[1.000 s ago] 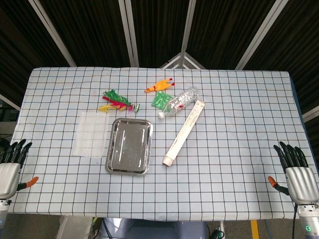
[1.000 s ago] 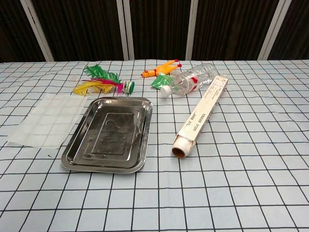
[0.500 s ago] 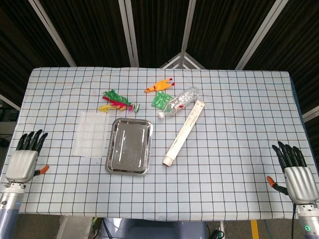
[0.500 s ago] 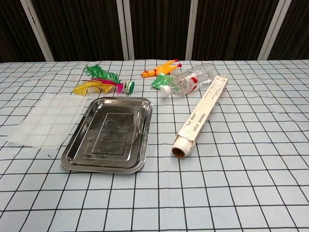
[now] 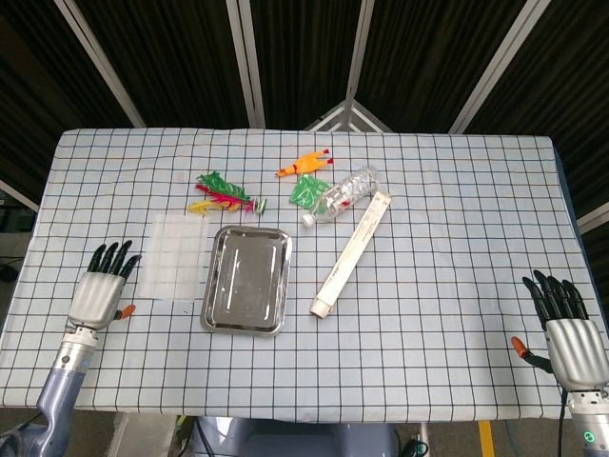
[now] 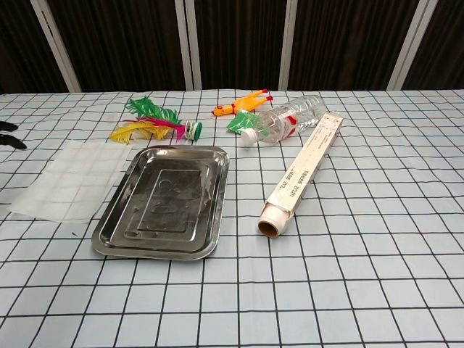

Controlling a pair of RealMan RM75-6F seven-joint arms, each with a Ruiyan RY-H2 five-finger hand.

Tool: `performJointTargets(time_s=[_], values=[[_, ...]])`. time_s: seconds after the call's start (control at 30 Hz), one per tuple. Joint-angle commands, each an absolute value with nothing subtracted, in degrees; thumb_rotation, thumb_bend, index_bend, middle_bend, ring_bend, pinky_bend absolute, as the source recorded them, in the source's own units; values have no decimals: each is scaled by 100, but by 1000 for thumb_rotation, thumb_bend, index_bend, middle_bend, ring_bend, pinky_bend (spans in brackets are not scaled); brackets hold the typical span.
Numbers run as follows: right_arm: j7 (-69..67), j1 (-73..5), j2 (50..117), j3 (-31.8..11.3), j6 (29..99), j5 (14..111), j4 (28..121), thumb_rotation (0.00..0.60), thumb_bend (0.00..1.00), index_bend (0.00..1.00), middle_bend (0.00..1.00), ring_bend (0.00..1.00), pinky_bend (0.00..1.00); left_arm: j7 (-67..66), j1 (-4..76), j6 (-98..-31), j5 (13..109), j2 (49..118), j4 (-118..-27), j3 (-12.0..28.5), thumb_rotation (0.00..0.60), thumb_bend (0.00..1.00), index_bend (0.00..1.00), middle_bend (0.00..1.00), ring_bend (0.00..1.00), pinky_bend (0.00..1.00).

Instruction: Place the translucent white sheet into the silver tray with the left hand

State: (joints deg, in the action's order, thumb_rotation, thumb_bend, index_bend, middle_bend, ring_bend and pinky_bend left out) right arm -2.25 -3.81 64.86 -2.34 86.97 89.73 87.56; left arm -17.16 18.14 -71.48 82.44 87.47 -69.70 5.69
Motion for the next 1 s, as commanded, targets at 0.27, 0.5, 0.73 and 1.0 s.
performJointTargets(time_s=[0.27,0.5,0.73,1.0], values=[[-283,-352,6482,-228,8758,8999,8760,600,289,0,0,0,41,-1843,2107,-6923,8181,9183,-6364,611,600,151,167,0,0,0],[-306,-353,6477,-237,8756,8989,8752,600,289,0,0,0,41,-1853,2275,-6792,8032,9439,-6096,727,600,152,169,0,0,0],[-342,-341,6476,-245,8786,8990,8736,600,290,0,0,0,40,-1793,2272,-6807,8023,9433,-6034,663,600,152,169,0,0,0],[-319,-333,6481,-237,8799,9007,8747,600,290,0,0,0,40,-1593,2139,-6941,8076,9279,-6062,525,600,152,167,0,0,0]])
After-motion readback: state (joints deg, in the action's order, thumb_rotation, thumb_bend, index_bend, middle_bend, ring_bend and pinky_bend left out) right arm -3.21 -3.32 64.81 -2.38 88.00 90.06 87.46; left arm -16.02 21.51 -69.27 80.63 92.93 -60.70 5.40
